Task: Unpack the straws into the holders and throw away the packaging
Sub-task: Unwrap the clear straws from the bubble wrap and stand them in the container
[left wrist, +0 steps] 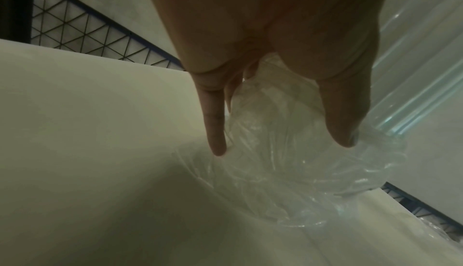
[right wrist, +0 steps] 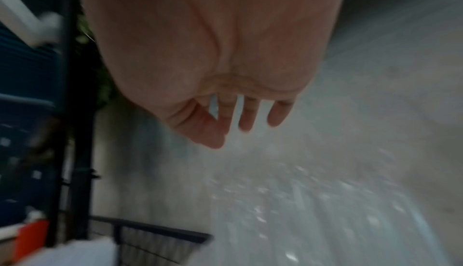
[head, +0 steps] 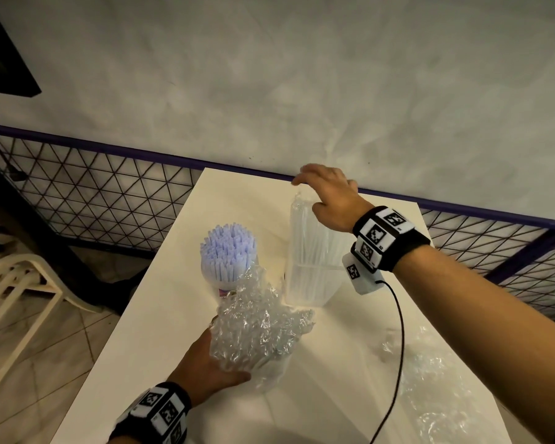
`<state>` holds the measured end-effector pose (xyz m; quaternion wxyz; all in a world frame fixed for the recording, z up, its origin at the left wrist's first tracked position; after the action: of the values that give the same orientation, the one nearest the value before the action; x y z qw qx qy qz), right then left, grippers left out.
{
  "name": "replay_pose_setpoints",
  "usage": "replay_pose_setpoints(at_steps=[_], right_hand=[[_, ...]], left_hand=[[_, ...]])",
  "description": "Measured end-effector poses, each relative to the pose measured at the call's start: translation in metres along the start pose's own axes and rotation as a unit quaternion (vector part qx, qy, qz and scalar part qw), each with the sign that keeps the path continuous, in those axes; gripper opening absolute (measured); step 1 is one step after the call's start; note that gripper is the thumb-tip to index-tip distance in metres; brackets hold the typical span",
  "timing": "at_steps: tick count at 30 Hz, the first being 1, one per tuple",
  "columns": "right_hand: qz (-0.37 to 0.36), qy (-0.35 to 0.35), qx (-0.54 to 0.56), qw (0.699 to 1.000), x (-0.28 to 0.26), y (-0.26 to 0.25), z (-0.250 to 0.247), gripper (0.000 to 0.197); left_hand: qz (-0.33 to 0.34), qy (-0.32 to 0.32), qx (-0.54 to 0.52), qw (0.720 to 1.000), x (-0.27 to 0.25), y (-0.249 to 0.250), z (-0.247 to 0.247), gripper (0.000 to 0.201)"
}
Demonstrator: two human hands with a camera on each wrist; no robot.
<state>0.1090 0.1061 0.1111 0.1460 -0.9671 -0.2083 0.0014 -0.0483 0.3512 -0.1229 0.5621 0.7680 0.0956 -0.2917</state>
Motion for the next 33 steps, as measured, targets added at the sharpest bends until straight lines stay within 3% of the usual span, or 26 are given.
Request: replay_pose_setpoints(at_steps=[2,7,11,14,20,29,33], right_hand=[[-0.075,-0.026,0.074,0.994,-0.014,-0.031,0.001,0.072],[-0.126,-0.242,0.165,0.948,-0.066,-0.08,0.056,0.089],[-0.145,-0.199,0.2,0.948,-0.07,-0.081,0.083,0.06],[-0.134,-0.18,0.25,0.942,-0.071,-0.074,0.093,0.044],[-0.094,-0.145,0.276,0.945,-0.074,-0.06,0.113,0.046],[-0.087,-0.115,0.223,0.964,-0.073,-0.059,0.085,0.044],[-0.083,-0.101,0.25,0.96,-0.075,-0.061,0.086,0.03]], left_hand=[[0.007,-0.001,0.015,1.0,0.0,0.001,0.0,0.108],[0.008,-0.003,0.033,0.999,-0.002,0.005,0.001,0.093],[0.007,0.002,0.063,0.998,-0.002,0.003,-0.001,0.11],[0.02,0.002,0.079,0.997,-0.004,0.005,0.002,0.11],[0.042,-0.001,0.089,0.995,-0.005,0.011,0.003,0.106],[0.029,0.01,0.101,0.994,0.0,0.003,0.001,0.112],[0.033,0.01,0.091,0.995,-0.001,0.004,0.002,0.107]])
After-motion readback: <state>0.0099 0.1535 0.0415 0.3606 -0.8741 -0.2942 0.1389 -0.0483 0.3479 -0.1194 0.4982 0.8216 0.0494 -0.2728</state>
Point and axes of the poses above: each hand's wrist, its own x-axis towards the middle knuckle, its own z-axis out of the palm, y = z × x, the point moved 7 cm from there along x, towards the middle knuckle, and after that the axes turned 10 degrees about -z, right-handed, at the moved point
